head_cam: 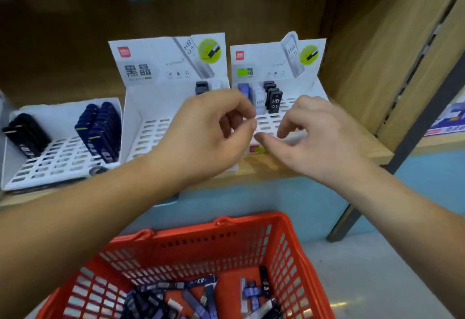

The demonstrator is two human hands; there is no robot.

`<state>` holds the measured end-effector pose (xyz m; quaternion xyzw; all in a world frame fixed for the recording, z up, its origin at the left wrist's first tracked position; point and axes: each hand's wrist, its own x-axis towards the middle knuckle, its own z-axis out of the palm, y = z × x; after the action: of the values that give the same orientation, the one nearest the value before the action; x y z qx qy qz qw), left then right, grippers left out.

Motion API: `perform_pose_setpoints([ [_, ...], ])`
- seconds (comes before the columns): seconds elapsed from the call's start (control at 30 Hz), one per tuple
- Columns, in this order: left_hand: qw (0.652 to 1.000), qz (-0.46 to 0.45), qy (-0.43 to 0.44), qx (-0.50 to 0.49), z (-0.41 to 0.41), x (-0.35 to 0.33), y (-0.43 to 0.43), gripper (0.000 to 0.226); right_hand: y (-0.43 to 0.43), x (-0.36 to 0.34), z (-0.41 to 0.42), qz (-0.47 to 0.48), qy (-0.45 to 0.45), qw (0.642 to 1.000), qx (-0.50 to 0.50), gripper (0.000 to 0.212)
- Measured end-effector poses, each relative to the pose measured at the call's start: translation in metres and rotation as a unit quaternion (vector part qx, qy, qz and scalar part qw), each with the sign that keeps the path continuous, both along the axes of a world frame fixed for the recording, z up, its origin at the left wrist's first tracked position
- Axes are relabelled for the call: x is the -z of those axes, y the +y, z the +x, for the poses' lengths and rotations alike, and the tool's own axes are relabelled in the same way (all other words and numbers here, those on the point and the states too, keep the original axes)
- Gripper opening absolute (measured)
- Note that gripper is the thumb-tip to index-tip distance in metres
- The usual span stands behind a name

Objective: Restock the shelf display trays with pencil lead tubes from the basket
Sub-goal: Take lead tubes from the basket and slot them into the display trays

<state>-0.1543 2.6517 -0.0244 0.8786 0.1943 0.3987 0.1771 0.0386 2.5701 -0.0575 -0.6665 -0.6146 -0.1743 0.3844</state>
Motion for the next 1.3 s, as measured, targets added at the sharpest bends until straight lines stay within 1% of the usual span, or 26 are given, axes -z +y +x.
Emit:
perform_pose_setpoints([
  [0.03,0.999,-0.042,-0.012,0.009,-0.018,0.010,-0.008,0.004,-0.009,0.004,-0.016,0.028,-0.020,0.999,-0.024,0.041],
  [0.1,0.994,-0.105,0.001,0.024,-0.054,0.034,-0.019,0.007,-0.028,0.021,-0.049,0.008,-0.033,0.996,-0.080,0.044],
  [0.13,0.991,-0.128,0.023,0.027,-0.070,0.048,-0.022,0.008,-0.038,0.032,-0.065,-0.029,-0.032,0.993,-0.111,0.045],
  [0.2,0.984,-0.156,0.085,0.028,-0.097,0.083,-0.026,0.011,-0.052,0.066,-0.093,-0.161,-0.020,0.976,-0.147,0.046],
  [0.23,0.978,-0.159,0.131,0.026,-0.108,0.103,-0.029,0.012,-0.057,0.088,-0.105,-0.257,-0.015,0.955,-0.147,0.046],
  [0.3,0.956,-0.154,0.247,0.038,-0.126,0.146,-0.032,0.009,-0.059,0.138,-0.123,-0.434,0.012,0.889,-0.147,0.047],
  [0.33,0.938,-0.158,0.303,0.054,-0.134,0.170,-0.031,0.006,-0.059,0.164,-0.127,-0.488,0.044,0.858,-0.153,0.049],
  [0.4,0.893,-0.185,0.404,0.066,-0.146,0.215,-0.024,0.007,-0.060,0.205,-0.131,-0.546,0.125,0.815,-0.145,0.055],
  [0.43,0.872,-0.198,0.443,0.060,-0.151,0.233,-0.020,0.015,-0.059,0.219,-0.131,-0.570,0.149,0.797,-0.133,0.058],
  [0.47,0.855,-0.206,0.473,0.051,-0.158,0.252,-0.017,0.029,-0.059,0.231,-0.133,-0.591,0.154,0.782,-0.120,0.062],
  [0.57,0.812,-0.195,0.550,0.003,-0.183,0.294,-0.019,0.092,-0.059,0.253,-0.140,-0.647,0.133,0.747,-0.076,0.088],
  [0.6,0.791,-0.194,0.579,-0.017,-0.191,0.303,-0.021,0.108,-0.056,0.259,-0.144,-0.662,0.132,0.735,-0.064,0.093],
  [0.63,0.771,-0.198,0.605,-0.034,-0.197,0.311,-0.023,0.118,-0.052,0.260,-0.149,-0.674,0.127,0.726,-0.054,0.095],
  [0.67,0.759,-0.209,0.614,-0.054,-0.200,0.314,-0.025,0.122,-0.046,0.262,-0.156,-0.686,0.128,0.715,-0.045,0.096],
  [0.7,0.757,-0.229,0.605,-0.086,-0.200,0.314,-0.027,0.121,-0.040,0.260,-0.165,-0.694,0.140,0.705,-0.039,0.094],
  [0.8,0.765,-0.273,0.541,-0.217,-0.199,0.314,-0.032,0.110,-0.021,0.268,-0.193,-0.697,0.173,0.696,-0.006,0.082],
  [0.83,0.758,-0.288,0.526,-0.255,-0.200,0.315,-0.036,0.110,-0.018,0.274,-0.200,-0.701,0.165,0.694,0.016,0.086],
  [0.87,0.749,-0.305,0.519,-0.279,-0.200,0.318,-0.043,0.114,-0.015,0.279,-0.208,-0.701,0.167,0.692,0.038,0.097],
  [0.9,0.739,-0.317,0.521,-0.286,-0.200,0.322,-0.049,0.119,-0.014,0.285,-0.214,-0.697,0.184,0.691,0.057,0.114],
  [0.93,0.731,-0.325,0.529,-0.283,-0.199,0.326,-0.054,0.123,-0.015,0.290,-0.220,-0.687,0.213,0.691,0.072,0.124],
  [0.97,0.728,-0.329,0.534,-0.278,-0.199,0.329,-0.058,0.126,-0.017,0.292,-0.224,-0.672,0.241,0.695,0.081,0.125],
  [1.03,0.747,-0.324,0.508,-0.281,-0.198,0.335,-0.061,0.125,-0.020,0.298,-0.223,-0.636,0.297,0.707,0.085,0.108],
  [1.1,0.780,-0.296,0.476,-0.277,-0.200,0.339,-0.061,0.117,-0.020,0.304,-0.215,-0.600,0.339,0.721,0.075,0.078],
  [1.13,0.788,-0.292,0.469,-0.273,-0.201,0.341,-0.060,0.116,-0.019,0.305,-0.209,-0.589,0.347,0.727,0.067,0.064],
  [1.23,0.778,-0.309,0.481,-0.260,-0.198,0.343,-0.059,0.118,-0.018,0.304,-0.196,-0.592,0.358,0.721,0.042,0.038],
  [1.3,0.775,-0.274,0.518,-0.235,-0.195,0.345,-0.061,0.116,-0.018,0.304,-0.190,-0.607,0.350,0.714,0.011,0.023],
])
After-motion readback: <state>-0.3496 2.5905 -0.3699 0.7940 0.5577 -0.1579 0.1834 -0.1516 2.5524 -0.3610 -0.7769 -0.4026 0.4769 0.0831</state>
